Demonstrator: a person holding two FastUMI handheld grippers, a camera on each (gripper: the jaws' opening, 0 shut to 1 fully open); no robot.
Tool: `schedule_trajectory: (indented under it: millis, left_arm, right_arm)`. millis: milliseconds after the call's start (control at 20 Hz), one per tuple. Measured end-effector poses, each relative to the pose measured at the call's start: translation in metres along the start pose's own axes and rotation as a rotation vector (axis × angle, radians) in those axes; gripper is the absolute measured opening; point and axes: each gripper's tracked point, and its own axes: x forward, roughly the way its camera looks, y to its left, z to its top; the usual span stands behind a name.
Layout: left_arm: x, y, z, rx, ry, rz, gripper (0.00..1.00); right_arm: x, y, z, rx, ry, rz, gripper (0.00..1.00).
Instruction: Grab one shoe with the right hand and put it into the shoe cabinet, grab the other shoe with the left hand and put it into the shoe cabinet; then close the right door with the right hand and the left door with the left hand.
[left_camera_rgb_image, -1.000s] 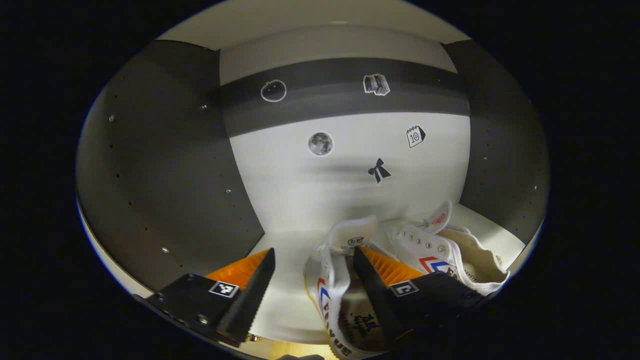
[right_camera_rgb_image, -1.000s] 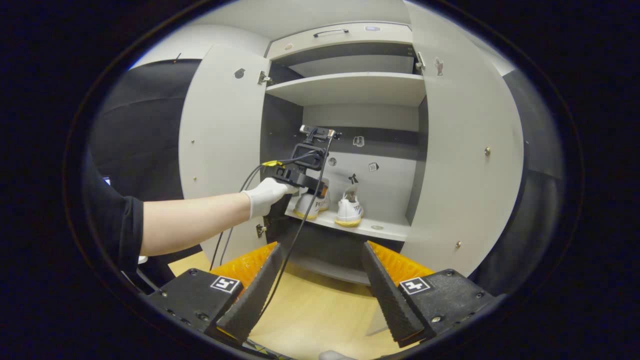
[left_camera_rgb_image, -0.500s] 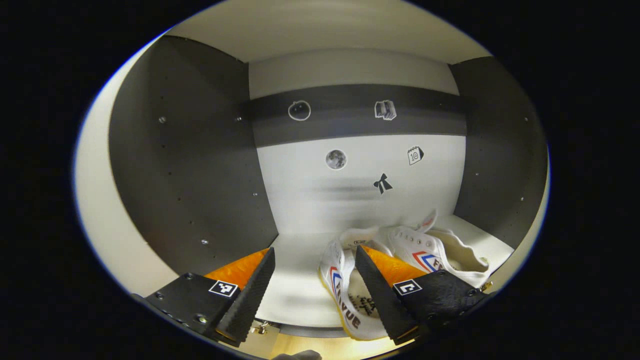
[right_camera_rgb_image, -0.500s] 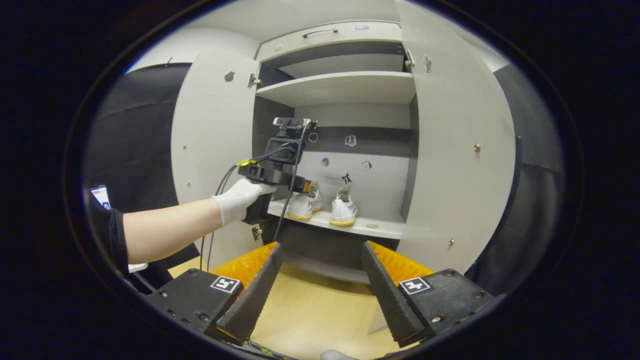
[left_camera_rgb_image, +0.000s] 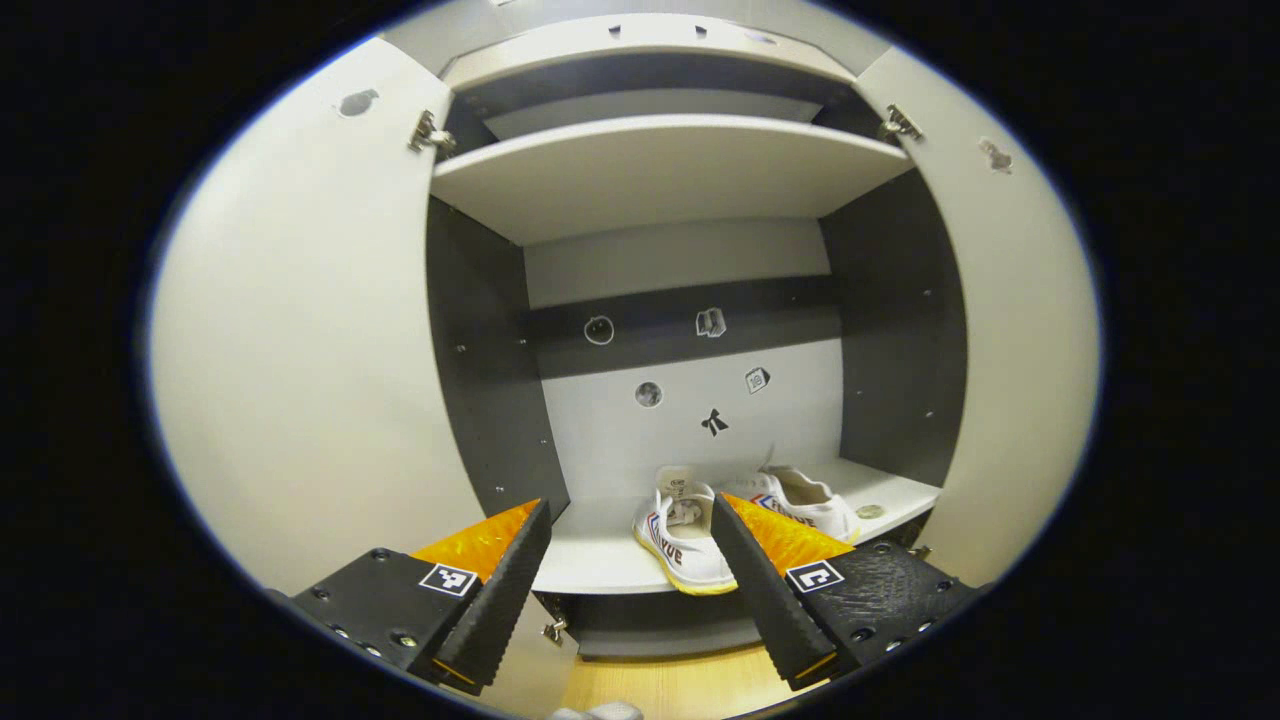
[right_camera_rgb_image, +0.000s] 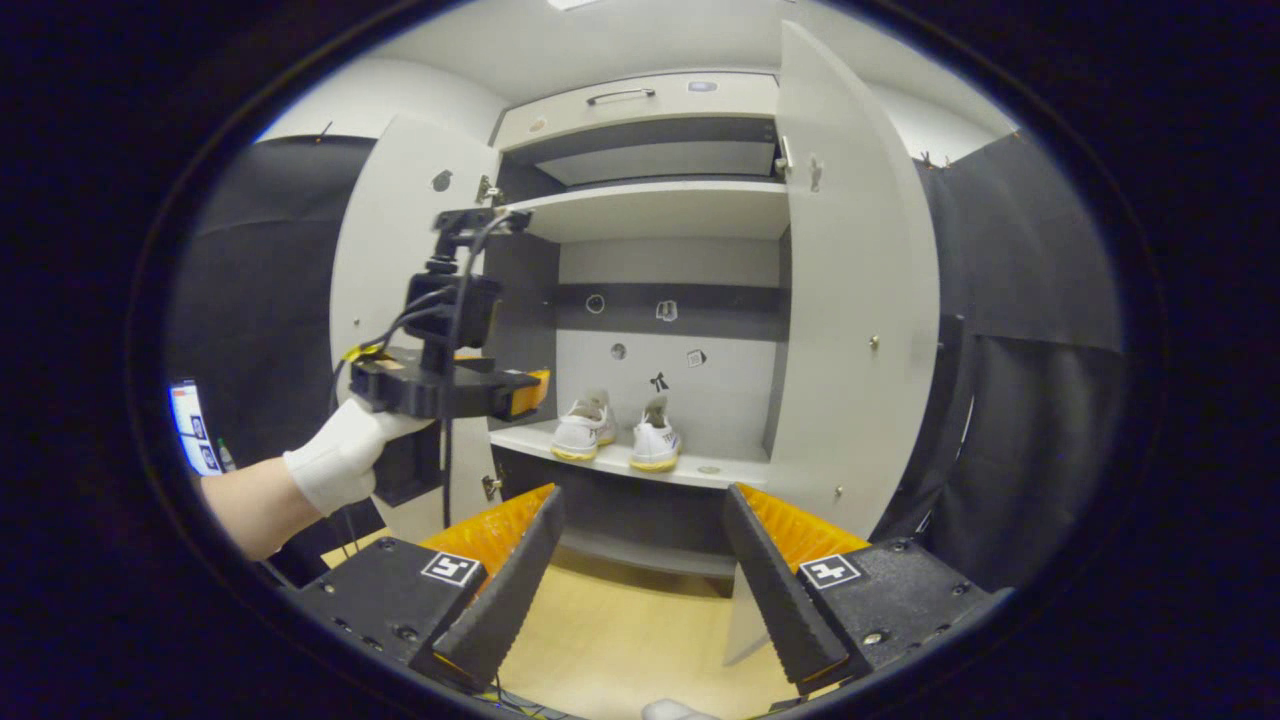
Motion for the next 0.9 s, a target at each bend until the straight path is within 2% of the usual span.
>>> schedule_trajectory:
  millis: [250, 350, 400, 550, 650, 700, 900]
  left_arm:
    - [-0.093, 0.016, 0.001, -0.029, -0.047, 0.0, 0.96]
    - [-0.13, 0.021, -0.006, -0.042, -0.046, -0.007, 1.0]
    - [-0.146, 0.025, -0.01, -0.047, -0.041, -0.007, 0.96]
    - [-0.188, 0.04, -0.022, -0.049, -0.04, 0.014, 0.96]
    - [-0.215, 0.043, -0.034, -0.052, -0.027, 0.011, 1.0]
    - [-0.228, 0.046, -0.04, -0.051, -0.025, 0.017, 0.96]
    - [-0.272, 0.057, -0.06, -0.016, -0.023, 0.066, 0.96]
  right_arm:
    - [-0.032, 0.001, 0.01, 0.011, -0.037, -0.062, 1.0]
    - [-0.046, 0.004, 0.011, 0.011, -0.049, -0.085, 1.0]
    - [-0.053, 0.006, 0.011, 0.012, -0.053, -0.095, 1.0]
    - [-0.075, 0.012, 0.008, 0.019, -0.062, -0.122, 1.0]
    - [-0.088, 0.011, 0.002, 0.025, -0.063, -0.144, 1.0]
    - [-0.094, 0.01, -0.003, 0.028, -0.054, -0.155, 1.0]
    - [-0.111, -0.004, -0.027, 0.066, -0.014, -0.194, 1.0]
